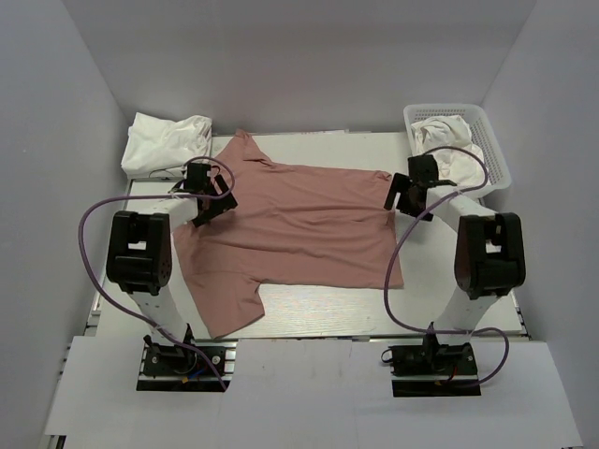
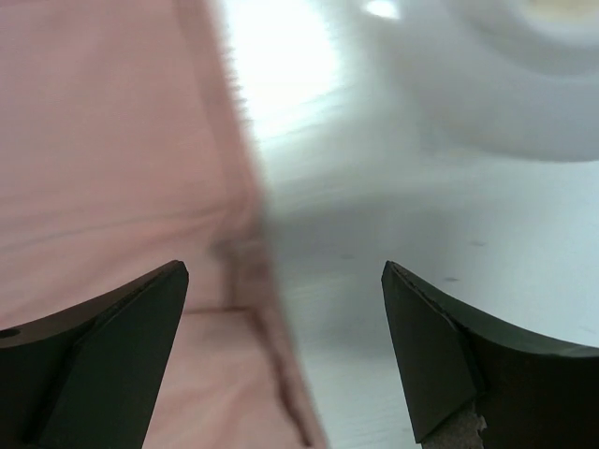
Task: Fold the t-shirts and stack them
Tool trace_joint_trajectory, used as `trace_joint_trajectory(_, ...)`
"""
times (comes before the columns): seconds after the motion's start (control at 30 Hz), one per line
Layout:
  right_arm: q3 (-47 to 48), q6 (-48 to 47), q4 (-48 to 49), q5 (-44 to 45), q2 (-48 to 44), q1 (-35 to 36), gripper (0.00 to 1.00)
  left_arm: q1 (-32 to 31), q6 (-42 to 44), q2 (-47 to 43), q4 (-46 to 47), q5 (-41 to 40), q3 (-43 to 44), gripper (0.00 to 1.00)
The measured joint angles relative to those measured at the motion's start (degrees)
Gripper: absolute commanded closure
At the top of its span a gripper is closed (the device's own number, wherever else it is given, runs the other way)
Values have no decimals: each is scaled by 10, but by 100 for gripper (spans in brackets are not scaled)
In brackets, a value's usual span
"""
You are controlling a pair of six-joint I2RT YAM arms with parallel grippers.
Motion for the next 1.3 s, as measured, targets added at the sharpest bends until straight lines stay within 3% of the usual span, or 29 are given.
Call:
trace_joint_trajectory(0.2, -19, -23, 50, -103, -92, 36, 10, -5, 10, -42, 4, 72, -20, 0)
trace_joint_trajectory(0.4, -11, -28, 65, -118, -78, 73, 10, -7, 23, -46, 5, 93, 46, 0)
trace_joint_trajectory(0.53, 26, -23, 62, -100, -8, 84, 10, -8, 30, 25, 8, 94, 136, 0)
trace_joint_trajectory(0.83, 179, 27, 30, -53, 167, 91, 10, -14, 36, 184, -12, 100, 254, 0)
trace_joint_trajectory(1.3, 524, 64, -64, -26, 382, 57, 10, -16, 40, 311, -30, 118, 443, 0)
